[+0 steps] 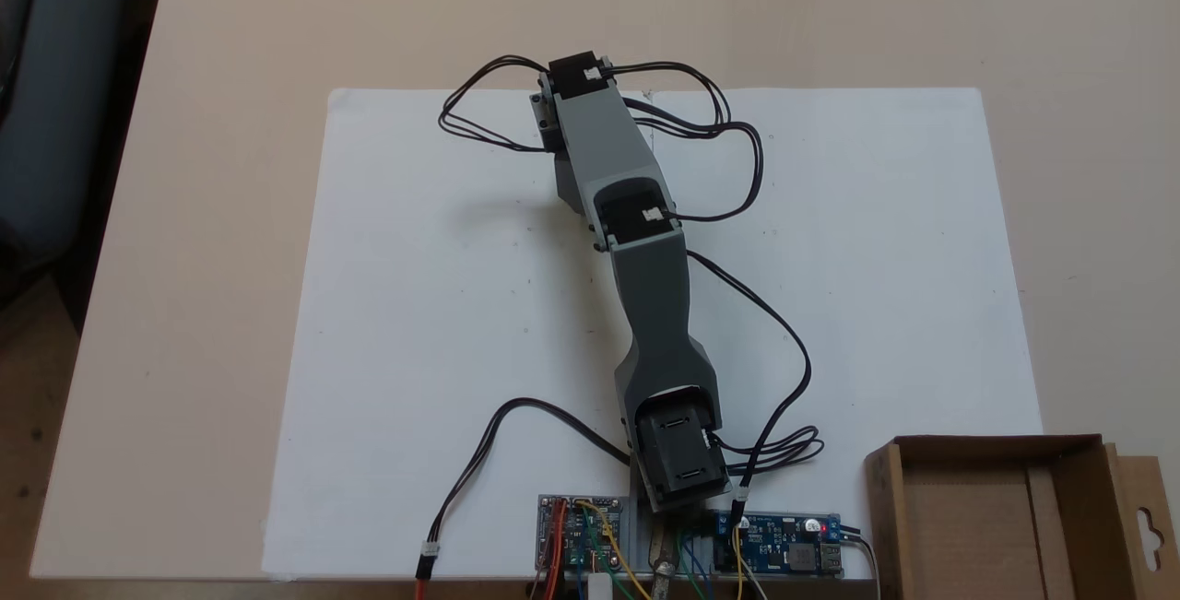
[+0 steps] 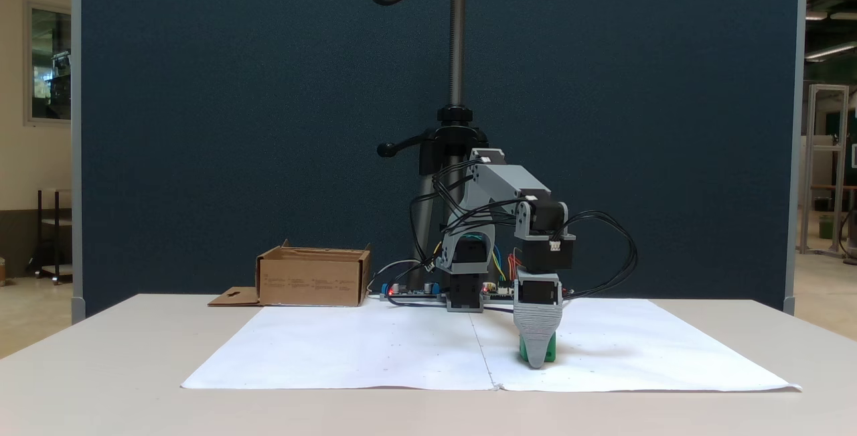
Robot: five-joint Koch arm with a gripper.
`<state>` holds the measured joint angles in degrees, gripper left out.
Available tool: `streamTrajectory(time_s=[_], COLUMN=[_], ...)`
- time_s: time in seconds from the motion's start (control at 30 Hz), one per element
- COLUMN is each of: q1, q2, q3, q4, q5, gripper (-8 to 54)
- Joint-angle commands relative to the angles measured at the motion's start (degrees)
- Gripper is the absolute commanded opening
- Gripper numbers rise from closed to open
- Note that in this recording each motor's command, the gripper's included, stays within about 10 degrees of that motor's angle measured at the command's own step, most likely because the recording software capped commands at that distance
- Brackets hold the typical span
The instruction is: Grasp a green dice and put it in the bin.
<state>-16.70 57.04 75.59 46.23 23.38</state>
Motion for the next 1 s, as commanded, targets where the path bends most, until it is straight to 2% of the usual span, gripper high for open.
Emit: streamTrajectory(time_s=[0.0, 0.6, 0.67, 0.8, 0.97], q1=[0.35, 0.97, 0.97, 0.88, 0.97], q2=[1.05, 1.05, 1.05, 1.05, 1.05], q3=[0.18, 0.18, 0.26, 0.35, 0.35], q4=[-2.02, -2.20, -2.11, -2.11, -2.02], q5=[3.78, 2.90, 2.90, 2.90, 2.99], gripper=[36.0, 34.7, 29.4, 28.6, 12.1])
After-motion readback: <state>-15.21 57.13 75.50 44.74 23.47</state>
